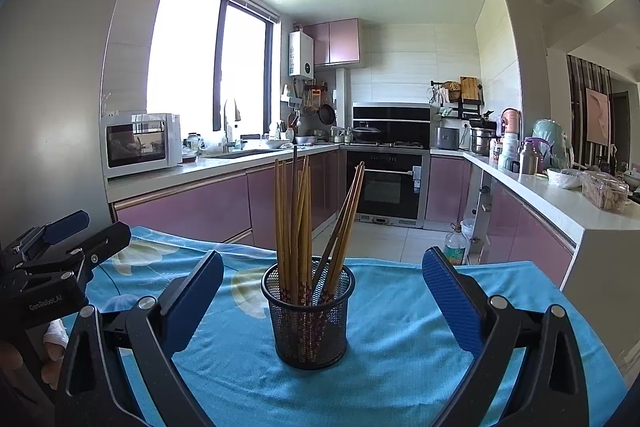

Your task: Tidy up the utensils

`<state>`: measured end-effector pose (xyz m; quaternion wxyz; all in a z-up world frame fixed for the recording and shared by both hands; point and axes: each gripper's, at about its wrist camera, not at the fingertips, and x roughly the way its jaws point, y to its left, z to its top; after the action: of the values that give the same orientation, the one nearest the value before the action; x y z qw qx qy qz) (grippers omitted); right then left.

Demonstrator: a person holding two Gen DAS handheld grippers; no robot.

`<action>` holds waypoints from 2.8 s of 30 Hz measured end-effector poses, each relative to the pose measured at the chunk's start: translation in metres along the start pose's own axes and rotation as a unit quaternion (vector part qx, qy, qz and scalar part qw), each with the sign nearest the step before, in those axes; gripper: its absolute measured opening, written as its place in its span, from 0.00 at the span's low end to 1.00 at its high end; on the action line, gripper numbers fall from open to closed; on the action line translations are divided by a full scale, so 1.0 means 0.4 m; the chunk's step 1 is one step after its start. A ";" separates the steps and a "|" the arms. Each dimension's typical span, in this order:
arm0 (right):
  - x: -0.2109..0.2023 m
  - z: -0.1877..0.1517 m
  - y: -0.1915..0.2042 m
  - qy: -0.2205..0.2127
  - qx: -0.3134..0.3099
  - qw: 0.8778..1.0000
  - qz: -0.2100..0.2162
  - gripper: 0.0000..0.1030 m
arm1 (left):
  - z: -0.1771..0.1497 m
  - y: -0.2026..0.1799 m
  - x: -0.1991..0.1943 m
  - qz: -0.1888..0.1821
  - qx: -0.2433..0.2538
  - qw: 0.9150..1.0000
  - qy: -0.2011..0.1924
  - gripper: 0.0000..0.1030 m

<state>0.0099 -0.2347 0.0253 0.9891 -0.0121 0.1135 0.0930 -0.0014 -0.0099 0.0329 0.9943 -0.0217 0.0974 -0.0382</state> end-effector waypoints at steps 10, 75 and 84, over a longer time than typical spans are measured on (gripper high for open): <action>-0.003 0.006 0.003 -0.004 0.000 1.000 -0.001 0.94 | 0.005 0.000 -0.001 -0.001 0.000 1.000 -0.002 0.95; -0.006 0.010 0.008 -0.001 0.004 1.000 0.001 0.94 | -0.011 -0.010 0.002 -0.004 0.001 1.000 0.007 0.95; -0.001 0.011 0.008 0.000 0.003 1.000 0.001 0.94 | -0.013 -0.012 0.002 -0.005 0.001 1.000 0.007 0.95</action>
<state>0.0098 -0.2314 0.0296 0.9890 -0.0088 0.1142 0.0935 -0.0020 -0.0149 0.0279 0.9933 -0.0210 0.1046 -0.0436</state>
